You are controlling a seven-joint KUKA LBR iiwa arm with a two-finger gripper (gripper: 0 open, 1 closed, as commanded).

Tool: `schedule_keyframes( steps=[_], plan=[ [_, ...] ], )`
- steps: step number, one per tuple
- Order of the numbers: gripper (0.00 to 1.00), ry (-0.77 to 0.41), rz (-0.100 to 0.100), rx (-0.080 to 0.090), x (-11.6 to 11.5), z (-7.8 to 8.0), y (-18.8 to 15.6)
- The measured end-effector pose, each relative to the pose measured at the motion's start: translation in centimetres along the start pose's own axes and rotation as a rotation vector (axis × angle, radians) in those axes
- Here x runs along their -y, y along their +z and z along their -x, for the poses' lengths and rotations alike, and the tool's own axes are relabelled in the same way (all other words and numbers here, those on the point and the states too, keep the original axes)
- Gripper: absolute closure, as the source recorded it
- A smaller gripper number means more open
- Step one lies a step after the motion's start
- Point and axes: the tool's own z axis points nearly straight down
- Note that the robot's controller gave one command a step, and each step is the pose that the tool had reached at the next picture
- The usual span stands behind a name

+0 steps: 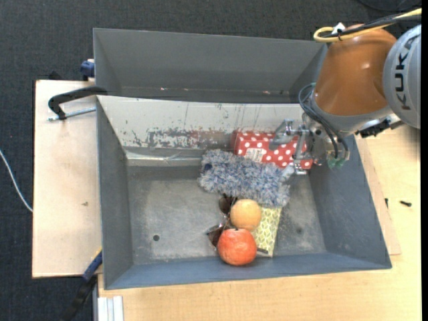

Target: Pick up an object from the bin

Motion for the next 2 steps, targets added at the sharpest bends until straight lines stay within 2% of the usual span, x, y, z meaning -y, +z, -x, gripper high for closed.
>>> schedule_keyframes(
  steps=[1, 2],
  plan=[
    [1.0, 0.0, 0.0, 0.0, 0.0, 0.0, 0.0],
    [0.0, 0.0, 0.0, 0.0, 0.0, 0.0, 0.0]
  ],
)
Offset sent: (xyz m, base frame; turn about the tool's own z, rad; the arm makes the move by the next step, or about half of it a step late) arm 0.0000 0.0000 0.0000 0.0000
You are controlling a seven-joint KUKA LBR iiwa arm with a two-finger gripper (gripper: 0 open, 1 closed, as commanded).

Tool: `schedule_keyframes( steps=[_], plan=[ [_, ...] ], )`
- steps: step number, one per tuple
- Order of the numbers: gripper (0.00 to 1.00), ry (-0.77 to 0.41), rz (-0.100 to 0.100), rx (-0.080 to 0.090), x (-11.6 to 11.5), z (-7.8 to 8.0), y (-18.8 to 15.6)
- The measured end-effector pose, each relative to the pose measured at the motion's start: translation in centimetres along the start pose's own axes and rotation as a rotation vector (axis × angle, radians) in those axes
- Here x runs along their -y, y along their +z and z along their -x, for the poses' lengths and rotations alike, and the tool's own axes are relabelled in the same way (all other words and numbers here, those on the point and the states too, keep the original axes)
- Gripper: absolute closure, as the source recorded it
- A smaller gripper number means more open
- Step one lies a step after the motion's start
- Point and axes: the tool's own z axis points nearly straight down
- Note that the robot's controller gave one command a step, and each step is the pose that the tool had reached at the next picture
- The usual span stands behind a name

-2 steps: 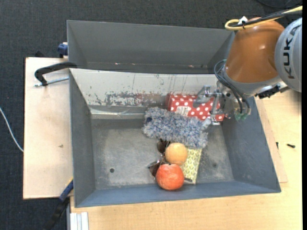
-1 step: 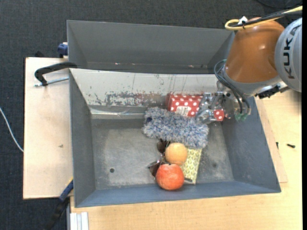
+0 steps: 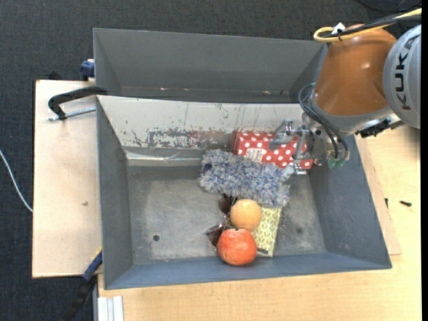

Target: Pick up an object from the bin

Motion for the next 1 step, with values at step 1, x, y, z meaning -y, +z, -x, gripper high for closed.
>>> schedule_keyframes(
  steps=[1],
  plan=[
    [0.0, 0.0, 0.0, 0.0, 0.0, 0.0, 0.0]
  ],
)
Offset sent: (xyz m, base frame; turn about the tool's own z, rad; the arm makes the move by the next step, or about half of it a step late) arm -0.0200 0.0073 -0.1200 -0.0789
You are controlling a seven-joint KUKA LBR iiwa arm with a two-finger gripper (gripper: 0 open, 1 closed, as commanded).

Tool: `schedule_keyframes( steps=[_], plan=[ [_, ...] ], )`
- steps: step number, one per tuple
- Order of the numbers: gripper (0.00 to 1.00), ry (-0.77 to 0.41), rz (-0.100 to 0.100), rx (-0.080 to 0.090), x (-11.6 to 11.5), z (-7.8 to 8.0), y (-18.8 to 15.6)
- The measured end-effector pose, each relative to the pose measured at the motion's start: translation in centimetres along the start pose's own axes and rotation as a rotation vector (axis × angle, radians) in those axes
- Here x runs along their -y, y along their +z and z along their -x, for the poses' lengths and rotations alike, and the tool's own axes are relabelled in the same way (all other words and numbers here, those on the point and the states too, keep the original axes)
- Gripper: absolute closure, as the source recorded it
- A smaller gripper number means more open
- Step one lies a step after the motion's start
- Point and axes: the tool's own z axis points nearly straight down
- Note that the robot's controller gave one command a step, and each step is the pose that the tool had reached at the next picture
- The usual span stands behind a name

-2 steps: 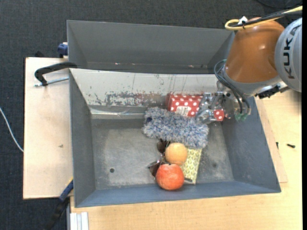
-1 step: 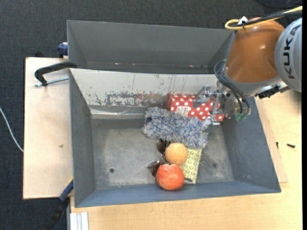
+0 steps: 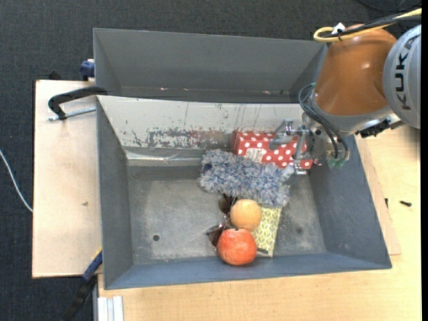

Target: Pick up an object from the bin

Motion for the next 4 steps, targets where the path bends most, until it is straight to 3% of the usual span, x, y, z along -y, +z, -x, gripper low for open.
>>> schedule_keyframes(
  steps=[1, 2, 3, 4],
  plan=[
    [1.0, -0.077, -0.001, 0.027, -0.7, -1.0, 10.7],
    [1.0, -0.077, -0.001, 0.027, -0.7, -1.0, 10.7],
    [1.0, -0.072, 0.0, 0.006, -0.6, -1.4, 7.3],
    [1.0, -0.063, 0.0, 0.012, -0.7, -1.4, 4.7]
  ],
)
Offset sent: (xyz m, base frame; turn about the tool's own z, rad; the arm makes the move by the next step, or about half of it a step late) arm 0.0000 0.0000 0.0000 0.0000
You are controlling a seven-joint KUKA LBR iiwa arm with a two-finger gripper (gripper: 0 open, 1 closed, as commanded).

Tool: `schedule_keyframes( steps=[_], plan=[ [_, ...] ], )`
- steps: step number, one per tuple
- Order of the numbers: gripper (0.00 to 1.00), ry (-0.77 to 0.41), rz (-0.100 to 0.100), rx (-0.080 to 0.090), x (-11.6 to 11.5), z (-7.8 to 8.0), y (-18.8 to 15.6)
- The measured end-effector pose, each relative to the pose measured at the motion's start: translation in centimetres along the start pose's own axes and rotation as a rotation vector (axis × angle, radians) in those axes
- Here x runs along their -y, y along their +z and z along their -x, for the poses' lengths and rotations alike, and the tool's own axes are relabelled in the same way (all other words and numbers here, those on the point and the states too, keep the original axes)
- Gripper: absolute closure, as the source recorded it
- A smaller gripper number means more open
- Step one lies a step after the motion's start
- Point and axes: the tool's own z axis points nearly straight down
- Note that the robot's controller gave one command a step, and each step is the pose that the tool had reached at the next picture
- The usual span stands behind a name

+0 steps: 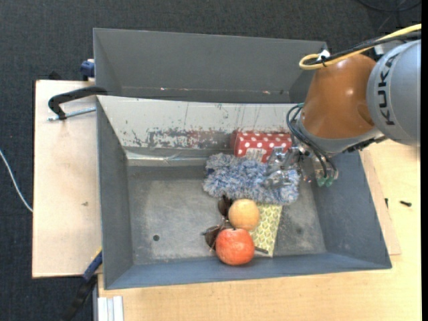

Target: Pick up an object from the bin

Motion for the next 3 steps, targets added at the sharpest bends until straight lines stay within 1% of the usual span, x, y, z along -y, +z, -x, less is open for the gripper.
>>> schedule_keyframes(
  steps=[1, 2, 3],
  plan=[
    [1.0, 0.01, 0.002, -0.016, -0.3, -0.5, 2.6],
    [1.0, 0.01, 0.002, -0.017, -0.4, -0.5, 2.2],
    [1.0, -0.23, 0.002, -0.01, 4.8, -3.1, 3.9]
  ],
)
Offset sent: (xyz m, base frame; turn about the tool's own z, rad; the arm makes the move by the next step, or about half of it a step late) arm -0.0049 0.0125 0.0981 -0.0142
